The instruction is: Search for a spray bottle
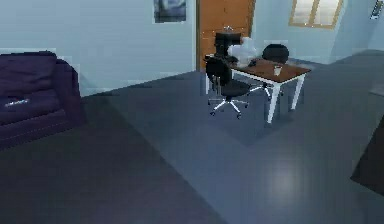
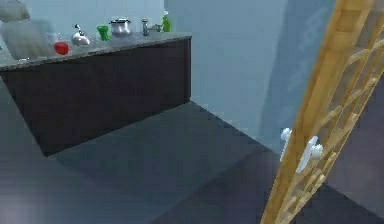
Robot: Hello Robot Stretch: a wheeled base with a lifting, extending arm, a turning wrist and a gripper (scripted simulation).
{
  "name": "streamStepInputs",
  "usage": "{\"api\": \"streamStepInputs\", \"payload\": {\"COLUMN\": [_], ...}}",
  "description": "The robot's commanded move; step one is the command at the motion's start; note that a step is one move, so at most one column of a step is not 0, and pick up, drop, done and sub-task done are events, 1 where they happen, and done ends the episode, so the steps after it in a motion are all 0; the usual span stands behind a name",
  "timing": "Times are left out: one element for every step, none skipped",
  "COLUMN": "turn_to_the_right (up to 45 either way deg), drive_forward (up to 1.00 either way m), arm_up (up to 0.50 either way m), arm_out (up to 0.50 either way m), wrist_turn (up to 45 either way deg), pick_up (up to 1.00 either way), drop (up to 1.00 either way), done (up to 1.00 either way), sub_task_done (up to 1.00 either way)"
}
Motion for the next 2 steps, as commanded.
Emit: {"api": "streamStepInputs", "payload": {"turn_to_the_right": [45.0, 24.0], "drive_forward": [0.00, 0.00], "arm_up": [0.00, 0.00], "arm_out": [0.00, 0.00], "wrist_turn": [0.0, 0.0], "pick_up": [0.00, 0.00], "drop": [0.00, 0.00], "done": [0.00, 0.00], "sub_task_done": [0.00, 0.00]}}
